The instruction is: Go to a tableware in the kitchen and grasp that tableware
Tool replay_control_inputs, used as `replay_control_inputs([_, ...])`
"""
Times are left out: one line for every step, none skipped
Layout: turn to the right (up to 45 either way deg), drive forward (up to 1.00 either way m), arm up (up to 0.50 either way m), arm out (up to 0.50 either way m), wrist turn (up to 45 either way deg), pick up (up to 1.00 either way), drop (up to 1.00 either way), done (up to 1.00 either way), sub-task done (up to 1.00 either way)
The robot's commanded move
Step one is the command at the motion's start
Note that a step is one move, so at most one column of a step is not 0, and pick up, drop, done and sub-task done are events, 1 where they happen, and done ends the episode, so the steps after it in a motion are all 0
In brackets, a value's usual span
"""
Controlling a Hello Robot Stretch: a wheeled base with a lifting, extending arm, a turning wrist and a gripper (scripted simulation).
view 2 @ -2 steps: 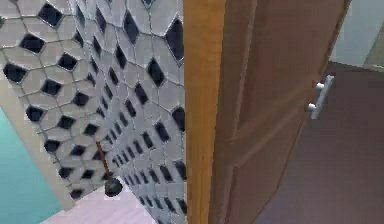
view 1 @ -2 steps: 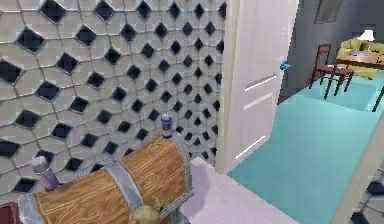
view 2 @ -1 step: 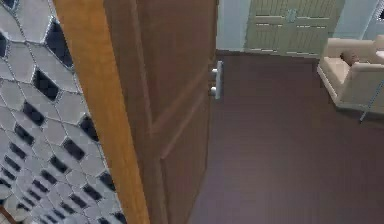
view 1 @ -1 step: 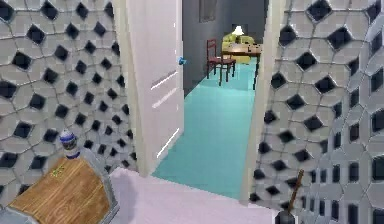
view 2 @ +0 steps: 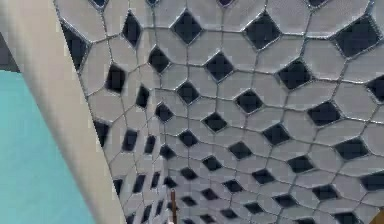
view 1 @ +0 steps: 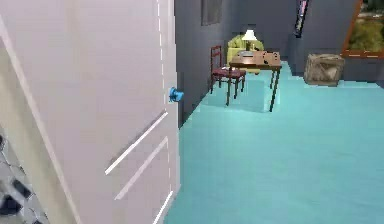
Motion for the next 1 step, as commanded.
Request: replay_control_inputs([45.0, 0.0, 0.0, 0.0, 0.0, 0.0, 0.0, 0.0, 0.0])
